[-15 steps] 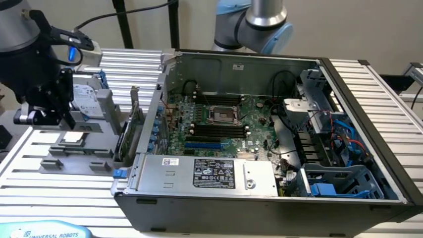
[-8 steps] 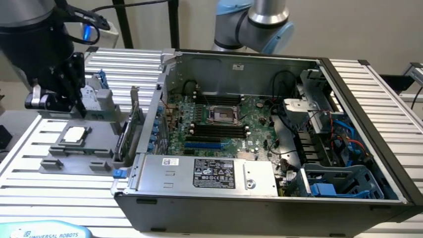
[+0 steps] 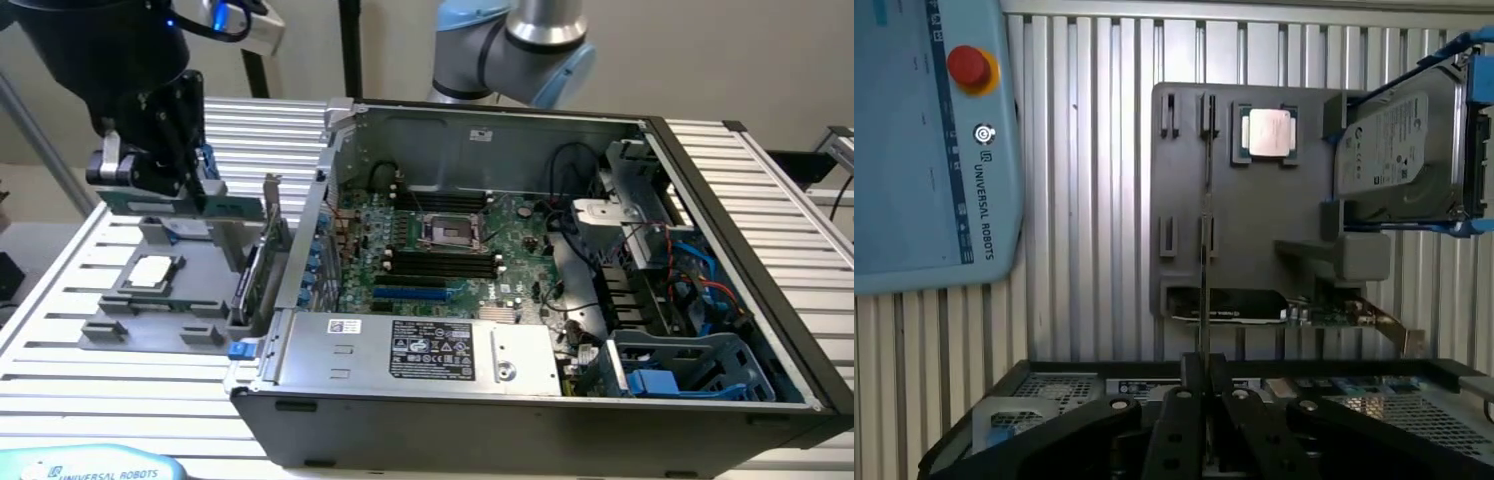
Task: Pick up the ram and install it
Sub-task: 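Pick up the ram and move it above insertion slot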
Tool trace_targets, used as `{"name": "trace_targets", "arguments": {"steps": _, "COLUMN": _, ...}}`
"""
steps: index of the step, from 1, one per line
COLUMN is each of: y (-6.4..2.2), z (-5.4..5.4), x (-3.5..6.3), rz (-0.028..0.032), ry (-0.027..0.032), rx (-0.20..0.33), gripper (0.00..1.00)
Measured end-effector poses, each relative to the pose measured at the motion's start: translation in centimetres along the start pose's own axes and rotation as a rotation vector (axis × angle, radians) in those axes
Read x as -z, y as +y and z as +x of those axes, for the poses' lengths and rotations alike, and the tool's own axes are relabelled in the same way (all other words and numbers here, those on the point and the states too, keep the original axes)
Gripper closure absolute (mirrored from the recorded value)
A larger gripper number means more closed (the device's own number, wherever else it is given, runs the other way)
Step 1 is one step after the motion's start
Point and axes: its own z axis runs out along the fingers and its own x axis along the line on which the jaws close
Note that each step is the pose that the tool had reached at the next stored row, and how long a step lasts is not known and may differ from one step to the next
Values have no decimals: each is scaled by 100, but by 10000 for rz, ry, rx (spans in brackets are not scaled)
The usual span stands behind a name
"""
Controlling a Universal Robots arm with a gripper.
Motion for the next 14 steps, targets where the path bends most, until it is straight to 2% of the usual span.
{"name": "trace_targets", "arguments": {"steps": 6, "y": -272, "z": -4, "x": 16, "rz": -4, "ry": -138, "rx": 3, "gripper": 87}}
{"name": "trace_targets", "arguments": {"steps": 14, "y": -636, "z": -9, "x": 25, "rz": -7, "ry": -150, "rx": 4, "gripper": 87}}
